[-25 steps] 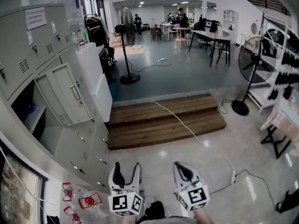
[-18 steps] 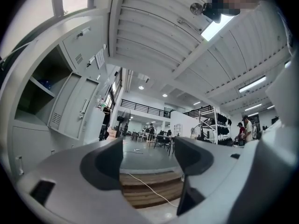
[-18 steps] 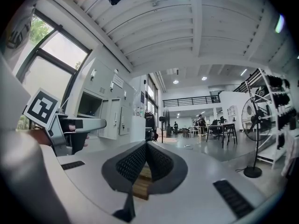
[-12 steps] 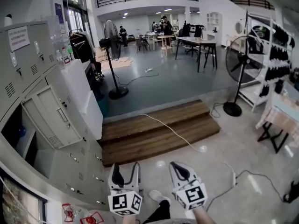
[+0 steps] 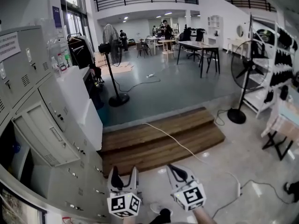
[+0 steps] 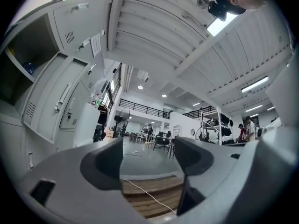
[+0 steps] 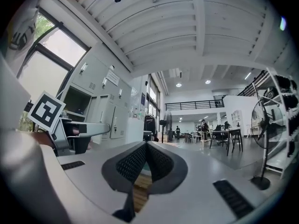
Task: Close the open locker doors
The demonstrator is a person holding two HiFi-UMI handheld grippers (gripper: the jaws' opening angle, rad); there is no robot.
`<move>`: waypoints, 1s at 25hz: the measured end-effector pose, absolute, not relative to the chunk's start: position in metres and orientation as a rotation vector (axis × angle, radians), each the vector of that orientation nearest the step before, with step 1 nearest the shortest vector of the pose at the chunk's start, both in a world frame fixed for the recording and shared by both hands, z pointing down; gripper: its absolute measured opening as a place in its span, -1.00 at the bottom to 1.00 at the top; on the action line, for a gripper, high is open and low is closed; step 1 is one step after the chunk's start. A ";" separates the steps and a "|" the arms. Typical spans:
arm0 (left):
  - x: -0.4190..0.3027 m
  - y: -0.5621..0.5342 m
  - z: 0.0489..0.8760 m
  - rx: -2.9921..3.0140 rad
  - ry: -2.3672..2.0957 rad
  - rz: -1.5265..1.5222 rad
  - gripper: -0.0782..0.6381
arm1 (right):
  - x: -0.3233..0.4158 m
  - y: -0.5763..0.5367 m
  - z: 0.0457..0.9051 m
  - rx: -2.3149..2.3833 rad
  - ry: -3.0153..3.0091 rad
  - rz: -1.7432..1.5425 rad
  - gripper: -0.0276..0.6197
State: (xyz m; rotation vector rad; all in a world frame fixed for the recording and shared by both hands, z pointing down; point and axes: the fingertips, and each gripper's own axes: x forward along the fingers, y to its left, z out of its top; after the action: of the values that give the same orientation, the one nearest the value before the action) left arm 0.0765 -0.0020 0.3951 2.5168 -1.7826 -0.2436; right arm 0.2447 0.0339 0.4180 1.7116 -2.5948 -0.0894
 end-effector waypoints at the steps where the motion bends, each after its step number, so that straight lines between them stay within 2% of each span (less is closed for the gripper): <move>1: 0.074 -0.016 0.394 2.503 -1.782 -0.259 0.12 | 0.244 0.020 0.417 1.699 -2.593 -0.089 -0.90; 16: -0.017 -0.193 0.399 2.273 -2.091 -0.221 0.12 | 0.170 -0.193 0.410 1.410 -2.696 -0.121 -0.90; 25: -0.081 -0.195 0.394 2.106 -2.343 -0.156 0.12 | 0.092 -0.241 0.412 1.151 -2.849 -0.116 -0.90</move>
State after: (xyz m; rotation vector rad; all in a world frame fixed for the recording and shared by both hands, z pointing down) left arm -0.0815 -0.1954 0.3941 2.1060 -2.3434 -0.1564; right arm 0.0924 -0.2410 0.4121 1.1505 -2.8491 -0.1163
